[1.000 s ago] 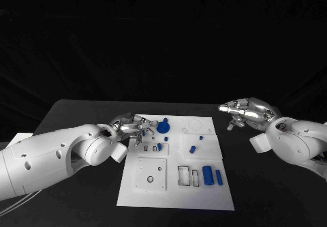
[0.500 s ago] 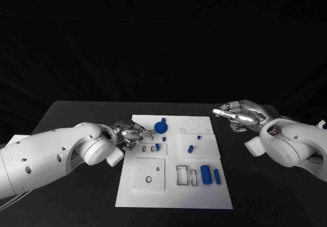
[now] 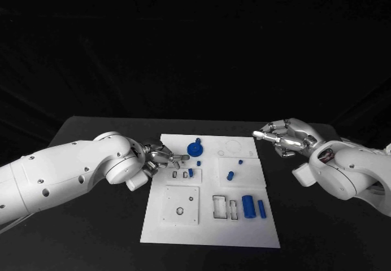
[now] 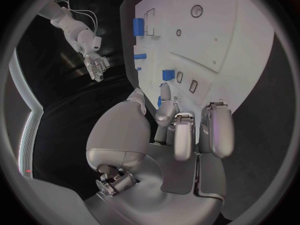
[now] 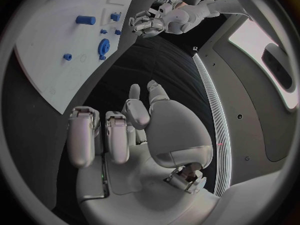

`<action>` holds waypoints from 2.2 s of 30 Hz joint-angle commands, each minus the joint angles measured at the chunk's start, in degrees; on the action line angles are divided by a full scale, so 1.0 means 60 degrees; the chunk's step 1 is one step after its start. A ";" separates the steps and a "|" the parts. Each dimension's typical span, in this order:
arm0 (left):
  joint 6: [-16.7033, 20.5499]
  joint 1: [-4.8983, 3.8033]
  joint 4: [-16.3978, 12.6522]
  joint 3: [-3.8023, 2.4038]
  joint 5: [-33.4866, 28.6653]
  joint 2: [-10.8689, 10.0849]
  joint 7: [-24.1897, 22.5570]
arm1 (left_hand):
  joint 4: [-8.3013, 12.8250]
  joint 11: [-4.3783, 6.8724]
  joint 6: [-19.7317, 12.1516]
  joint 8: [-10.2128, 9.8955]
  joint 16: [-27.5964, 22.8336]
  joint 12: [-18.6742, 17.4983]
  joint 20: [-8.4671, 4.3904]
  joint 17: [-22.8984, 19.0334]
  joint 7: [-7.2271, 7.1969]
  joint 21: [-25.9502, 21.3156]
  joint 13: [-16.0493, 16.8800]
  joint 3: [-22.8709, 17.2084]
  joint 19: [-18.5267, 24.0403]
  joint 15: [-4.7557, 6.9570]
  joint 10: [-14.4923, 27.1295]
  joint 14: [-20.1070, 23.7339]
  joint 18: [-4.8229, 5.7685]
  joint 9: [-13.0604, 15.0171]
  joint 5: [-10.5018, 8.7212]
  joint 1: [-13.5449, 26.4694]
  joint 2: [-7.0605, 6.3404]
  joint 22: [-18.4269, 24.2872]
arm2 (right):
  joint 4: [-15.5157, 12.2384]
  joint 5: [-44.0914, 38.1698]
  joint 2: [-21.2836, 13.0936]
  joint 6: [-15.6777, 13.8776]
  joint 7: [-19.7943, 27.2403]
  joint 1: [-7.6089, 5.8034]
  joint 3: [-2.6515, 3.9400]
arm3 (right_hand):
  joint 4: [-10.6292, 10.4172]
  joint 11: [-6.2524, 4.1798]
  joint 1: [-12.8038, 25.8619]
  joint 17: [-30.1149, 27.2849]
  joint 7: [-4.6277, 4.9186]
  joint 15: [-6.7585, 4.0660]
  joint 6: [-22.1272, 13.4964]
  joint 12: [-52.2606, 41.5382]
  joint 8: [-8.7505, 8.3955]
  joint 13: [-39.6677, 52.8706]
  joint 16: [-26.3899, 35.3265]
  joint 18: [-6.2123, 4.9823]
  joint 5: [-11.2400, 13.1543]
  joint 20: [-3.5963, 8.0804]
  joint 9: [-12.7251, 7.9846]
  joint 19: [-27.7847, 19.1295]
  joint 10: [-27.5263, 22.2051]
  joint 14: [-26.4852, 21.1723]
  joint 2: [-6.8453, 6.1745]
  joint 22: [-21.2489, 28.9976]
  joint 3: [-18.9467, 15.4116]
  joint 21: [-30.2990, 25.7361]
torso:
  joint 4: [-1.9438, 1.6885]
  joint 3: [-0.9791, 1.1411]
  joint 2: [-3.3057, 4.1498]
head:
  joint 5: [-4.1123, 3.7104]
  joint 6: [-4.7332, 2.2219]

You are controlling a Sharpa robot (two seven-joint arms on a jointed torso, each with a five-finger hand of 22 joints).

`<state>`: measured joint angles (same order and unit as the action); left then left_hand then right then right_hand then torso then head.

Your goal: Assemble the parts on the task board

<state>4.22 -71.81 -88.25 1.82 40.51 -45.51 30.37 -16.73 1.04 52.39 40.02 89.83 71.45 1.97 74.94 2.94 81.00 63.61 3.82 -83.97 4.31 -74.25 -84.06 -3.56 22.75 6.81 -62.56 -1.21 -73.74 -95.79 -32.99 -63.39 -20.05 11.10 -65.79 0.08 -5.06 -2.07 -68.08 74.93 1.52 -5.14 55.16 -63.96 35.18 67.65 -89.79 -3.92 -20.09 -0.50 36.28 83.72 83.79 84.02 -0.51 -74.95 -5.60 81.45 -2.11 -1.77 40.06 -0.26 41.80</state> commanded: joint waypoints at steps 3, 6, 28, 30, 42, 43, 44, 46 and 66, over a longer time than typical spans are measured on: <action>-0.1169 -0.0229 0.0302 -0.0006 0.1629 0.0325 0.1002 | -0.0009 0.0043 -0.0152 0.0249 0.0028 0.0176 -0.0109 0.2511 -0.0039 0.0114 0.0201 0.0316 -0.0301 0.0089 -0.0173 -0.0990 0.0095 0.0305 -0.0436 0.0193 0.0117 -0.0183 | 0.0007 -0.0277 0.0026 -0.0083 0.0055 0.0022 0.0000 | 0.0013 -0.0021 -0.0049 0.2511 0.0020 -0.0035 -0.0105 -0.4340 -0.0106 0.3725 -0.0034 0.0142 0.0006 -0.0043 0.0020 0.0045 0.1034 0.0997 0.0027 -0.0238 -0.0091 0.0035 | -0.0003 -0.0004 -0.0006 | 0.0017 0.0041; -0.1440 -0.0378 0.0564 -0.0003 0.1955 0.0609 0.1102 | -0.0018 0.0058 -0.0190 0.0334 0.0028 0.0263 -0.0123 0.2511 -0.0055 0.0185 0.0319 0.0488 -0.0338 0.0099 -0.0244 -0.0990 0.0120 0.0437 -0.0635 0.0326 0.0150 -0.0319 | 0.0004 -0.0281 0.0030 -0.0105 0.0051 0.0025 0.0000 | 0.0010 -0.0009 -0.0060 0.2511 0.0033 -0.0024 -0.0116 -0.4340 -0.0142 0.3725 -0.0034 0.0139 0.0011 -0.0053 0.0026 0.0030 0.1034 0.0997 0.0030 -0.0235 -0.0111 0.0035 | -0.0006 -0.0012 -0.0001 | 0.0015 0.0039; -0.3792 -0.0804 0.1750 0.0111 0.2959 0.2177 0.1410 | 0.0029 0.0110 -0.0249 0.0481 0.0028 0.0470 -0.0173 0.2511 -0.0114 0.0395 0.0619 0.0639 -0.0441 0.0149 -0.0426 -0.0990 0.0193 0.0795 -0.0590 0.0082 0.0342 -0.0717 | 0.0131 -0.0325 0.0191 -0.0207 0.0042 0.0045 0.0001 | -0.0012 0.0061 -0.0172 0.2511 0.0111 0.0041 -0.0161 -0.4340 -0.0449 0.3725 -0.0034 0.0111 -0.0207 -0.0123 0.0034 -0.0087 0.1034 0.0997 0.0118 -0.0167 -0.0197 0.0001 | 0.0007 -0.0001 -0.0019 | 0.0064 0.0165; -0.3972 -0.0811 0.1833 0.0125 0.2987 0.2287 0.1425 | 0.0024 0.0109 -0.0252 0.0479 0.0028 0.0472 -0.0173 0.2511 -0.0113 0.0392 0.0624 0.0635 -0.0439 0.0148 -0.0426 -0.0990 0.0192 0.0803 -0.0591 0.0075 0.0362 -0.0714 | 0.0150 -0.0325 0.0210 -0.0219 0.0045 0.0057 0.0001 | -0.0015 0.0072 -0.0176 0.2511 0.0126 0.0049 -0.0183 -0.4340 -0.0490 0.3725 -0.0034 0.0106 -0.0229 -0.0130 0.0033 -0.0103 0.1034 0.0997 0.0113 -0.0151 -0.0214 -0.0008 | 0.0005 -0.0014 -0.0032 | 0.0062 0.0165; -0.4313 -0.0818 0.2188 0.0151 0.3097 0.2700 0.1463 | 0.0026 0.0105 -0.0266 0.0470 0.0028 0.0483 -0.0170 0.2511 -0.0109 0.0392 0.0647 0.0608 -0.0438 0.0145 -0.0430 -0.0990 0.0193 0.0847 -0.0593 0.0006 0.0455 -0.0721 | 0.0206 -0.0281 0.0279 -0.0213 0.0079 0.0100 0.0001 | -0.0058 0.0109 -0.0144 0.2511 0.0170 0.0078 -0.0228 -0.4340 -0.0604 0.3725 -0.0034 0.0107 -0.0236 -0.0155 0.0030 -0.0116 0.1034 0.0997 0.0130 -0.0167 -0.0266 0.0003 | 0.0010 -0.0021 -0.0020 | 0.0036 0.0193; -0.4323 -0.0818 0.2204 0.0151 0.3102 0.2721 0.1465 | 0.0026 0.0105 -0.0267 0.0470 0.0028 0.0487 -0.0170 0.2511 -0.0109 0.0394 0.0653 0.0604 -0.0439 0.0144 -0.0432 -0.0990 0.0194 0.0855 -0.0592 -0.0004 0.0473 -0.0726 | 0.0207 -0.0278 0.0284 -0.0211 0.0081 0.0101 0.0001 | -0.0059 0.0111 -0.0143 0.2511 0.0172 0.0080 -0.0230 -0.4340 -0.0610 0.3725 -0.0034 0.0107 -0.0235 -0.0156 0.0029 -0.0116 0.1034 0.0997 0.0131 -0.0168 -0.0268 0.0004 | 0.0011 -0.0018 -0.0022 | 0.0041 0.0200; -0.4330 -0.0818 0.2220 0.0151 0.3106 0.2741 0.1466 | 0.0026 0.0105 -0.0267 0.0470 0.0028 0.0487 -0.0170 0.2511 -0.0109 0.0394 0.0653 0.0603 -0.0439 0.0144 -0.0432 -0.0990 0.0194 0.0856 -0.0592 -0.0006 0.0476 -0.0726 | 0.0207 -0.0276 0.0288 -0.0209 0.0083 0.0102 0.0001 | -0.0059 0.0112 -0.0144 0.2511 0.0172 0.0080 -0.0231 -0.4340 -0.0612 0.3725 -0.0034 0.0107 -0.0235 -0.0157 0.0029 -0.0118 0.1034 0.0997 0.0132 -0.0165 -0.0268 0.0003 | 0.0014 -0.0019 -0.0021 | 0.0044 0.0202; -0.4345 -0.0818 0.2255 0.0153 0.3112 0.2775 0.1469 | 0.0031 0.0104 -0.0273 0.0466 0.0028 0.0482 -0.0168 0.2511 -0.0109 0.0391 0.0650 0.0587 -0.0437 0.0143 -0.0426 -0.0990 0.0193 0.0881 -0.0590 -0.0046 0.0525 -0.0722 | 0.0209 -0.0273 0.0293 -0.0205 0.0086 0.0103 0.0001 | -0.0060 0.0113 -0.0144 0.2511 0.0172 0.0081 -0.0231 -0.4340 -0.0614 0.3725 -0.0034 0.0106 -0.0234 -0.0157 0.0029 -0.0119 0.1034 0.0997 0.0133 -0.0163 -0.0269 0.0001 | 0.0015 -0.0013 -0.0022 | 0.0065 0.0217; -0.4554 -0.0803 0.2666 0.0252 0.3172 0.3090 0.1510 | 0.0080 0.0104 -0.0307 0.0437 0.0028 0.0496 -0.0165 0.2511 -0.0108 0.0395 0.0693 0.0378 -0.0439 0.0141 -0.0429 -0.0990 0.0195 0.1042 -0.0574 -0.0423 0.0719 -0.0752 | 0.0235 -0.0264 0.0339 -0.0172 0.0093 0.0110 0.0001 | -0.0058 0.0127 -0.0175 0.2511 0.0187 0.0096 -0.0246 -0.4340 -0.0683 0.3725 -0.0034 0.0108 -0.0226 -0.0173 0.0023 -0.0123 0.1034 0.0997 0.0160 -0.0176 -0.0275 0.0011 | -0.0001 -0.0011 -0.0025 | 0.0062 0.0283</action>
<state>-21.81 -76.60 -72.38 3.33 59.19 -27.14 39.24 -16.14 1.74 50.85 42.70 89.83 74.11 1.21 74.93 2.23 83.21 67.70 6.48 -83.93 4.71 -76.38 -84.07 -3.57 28.91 3.05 -64.45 3.07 -74.92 -94.38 -34.32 -61.43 -21.42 11.22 -65.20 0.08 -5.37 -1.30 -68.83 74.94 2.55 -5.12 54.14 -64.90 31.48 68.09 -89.77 -3.93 -21.19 -1.15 36.40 83.08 83.71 84.03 0.24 -74.94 -6.86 81.43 -2.07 -1.86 39.94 0.16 43.50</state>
